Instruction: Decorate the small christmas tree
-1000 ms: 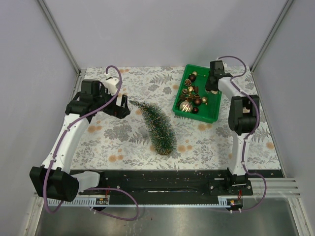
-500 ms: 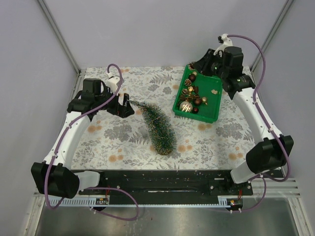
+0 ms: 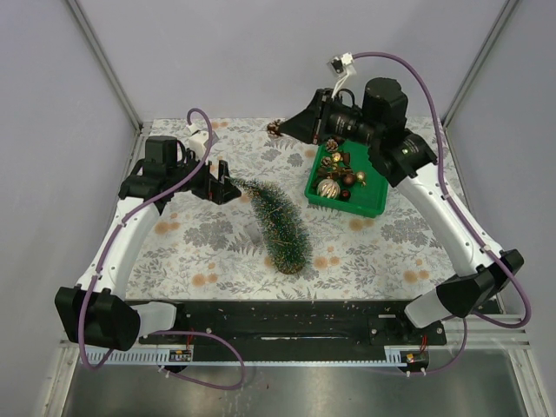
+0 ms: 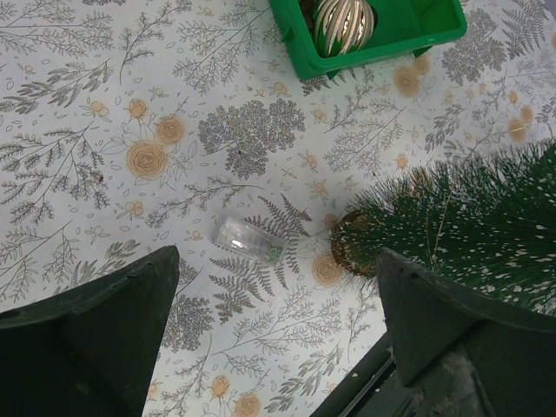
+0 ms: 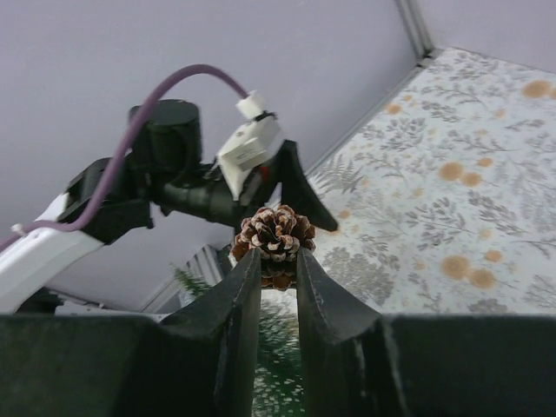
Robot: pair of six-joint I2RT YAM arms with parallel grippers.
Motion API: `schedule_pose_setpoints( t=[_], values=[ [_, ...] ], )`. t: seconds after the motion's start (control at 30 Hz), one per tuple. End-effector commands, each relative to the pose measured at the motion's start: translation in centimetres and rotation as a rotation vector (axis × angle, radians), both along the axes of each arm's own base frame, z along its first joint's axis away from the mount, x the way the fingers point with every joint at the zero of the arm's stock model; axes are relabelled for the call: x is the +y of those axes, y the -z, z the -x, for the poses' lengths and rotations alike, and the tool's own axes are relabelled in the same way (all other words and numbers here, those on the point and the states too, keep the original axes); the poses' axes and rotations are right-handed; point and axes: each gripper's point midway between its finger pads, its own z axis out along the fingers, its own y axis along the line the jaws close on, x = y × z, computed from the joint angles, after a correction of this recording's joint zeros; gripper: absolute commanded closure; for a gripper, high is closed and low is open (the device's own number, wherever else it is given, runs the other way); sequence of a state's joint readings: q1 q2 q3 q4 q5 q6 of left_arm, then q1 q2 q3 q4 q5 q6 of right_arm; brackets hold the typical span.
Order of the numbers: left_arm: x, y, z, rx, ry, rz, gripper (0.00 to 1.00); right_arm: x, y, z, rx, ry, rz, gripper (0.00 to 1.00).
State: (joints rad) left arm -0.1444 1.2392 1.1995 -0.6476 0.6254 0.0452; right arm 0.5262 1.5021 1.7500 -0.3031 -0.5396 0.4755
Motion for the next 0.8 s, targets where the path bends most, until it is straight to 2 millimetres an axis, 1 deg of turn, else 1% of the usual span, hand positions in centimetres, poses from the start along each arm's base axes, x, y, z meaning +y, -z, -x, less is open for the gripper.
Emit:
schedule_pose_setpoints(
  t=[0.0,0.1,0.27,0.3,0.43,0.57,0.77],
  values=[
    [-0.6,-1.3,-0.2,-0.053,0.016,0.043,0.01,2.4,-4.3,4.3,-0.061,-0.14,-0.084,0.92],
    [-0.5,-1.2,-0.3,-0.05,0.01,0.044,0.01,4.4,-4.4,5.7,-0.071,-0.181,-0.074,0.92],
    [-0.3,-0.7,-0.7,-0.044,-0.017,0.035,0.01,6.8,-4.3,7.5,-0.083,-0.216,-0.07,0.94],
    [-0.3,-0.5,-0.7,-0.018,-0.033,0.047,0.01,7.2,-4.2,7.9,-0.083,-0.221,-0.066,0.93],
    [-0.1,0.2,-0.9,0.012,-0.062,0.051,0.01,8.6,-3.8,8.3,-0.078,-0.227,-0.071,0.93],
    [0.5,0.5,-1.0,0.022,-0.085,0.058,0.01,9.9,-3.4,8.7,-0.076,-0.232,-0.071,0.94],
    [0.8,0.8,-1.0,0.025,-0.094,0.057,0.01,11.1,-3.0,9.4,-0.072,-0.255,-0.069,0.95]
  ],
)
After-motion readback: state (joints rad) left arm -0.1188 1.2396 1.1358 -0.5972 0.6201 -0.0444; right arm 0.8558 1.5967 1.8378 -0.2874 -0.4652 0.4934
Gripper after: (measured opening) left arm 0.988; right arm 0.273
